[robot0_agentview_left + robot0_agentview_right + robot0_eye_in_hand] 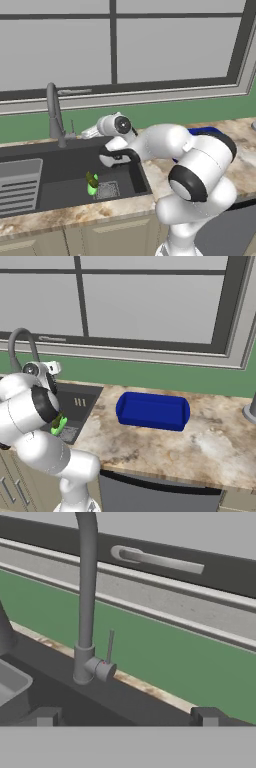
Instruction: Pick up all produce items and place them in the sink. Turn on the sink faucet to wash them. Then turn the sink off and put them in the tray.
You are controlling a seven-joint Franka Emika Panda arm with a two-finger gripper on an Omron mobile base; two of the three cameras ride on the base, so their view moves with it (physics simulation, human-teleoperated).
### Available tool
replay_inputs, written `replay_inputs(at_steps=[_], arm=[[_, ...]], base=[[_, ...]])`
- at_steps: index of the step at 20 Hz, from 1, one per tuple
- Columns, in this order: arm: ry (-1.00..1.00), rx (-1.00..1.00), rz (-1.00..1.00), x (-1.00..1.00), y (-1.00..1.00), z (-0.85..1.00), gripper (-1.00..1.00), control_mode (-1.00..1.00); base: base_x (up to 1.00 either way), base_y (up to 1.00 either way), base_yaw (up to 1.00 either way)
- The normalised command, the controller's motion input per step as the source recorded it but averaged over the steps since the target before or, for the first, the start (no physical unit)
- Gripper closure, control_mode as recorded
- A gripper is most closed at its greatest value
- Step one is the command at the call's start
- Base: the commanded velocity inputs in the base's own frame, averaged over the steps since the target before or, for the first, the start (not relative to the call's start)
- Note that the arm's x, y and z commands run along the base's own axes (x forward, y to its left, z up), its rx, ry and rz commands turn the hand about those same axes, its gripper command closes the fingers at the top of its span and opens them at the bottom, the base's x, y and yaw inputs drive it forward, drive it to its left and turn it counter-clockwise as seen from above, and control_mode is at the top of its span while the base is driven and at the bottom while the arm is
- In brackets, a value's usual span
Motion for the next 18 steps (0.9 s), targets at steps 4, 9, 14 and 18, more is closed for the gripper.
replay_inputs(at_steps=[4, 9, 14, 18], arm=[[0.00, 0.00, 0.00, 0.13, 0.00, 0.00, -1.00, -1.00], [0.00, 0.01, 0.07, 0.32, 0.00, -0.02, -1.00, -1.00], [0.00, 0.02, 0.13, 0.37, 0.00, -0.03, -1.00, -1.00], [-0.02, 0.01, 0.16, 0.42, -0.03, -0.11, -1.00, -1.00]], base=[[0.00, 0.00, 0.00], [0.00, 0.00, 0.00], [0.00, 0.00, 0.00], [0.00, 0.00, 0.00]])
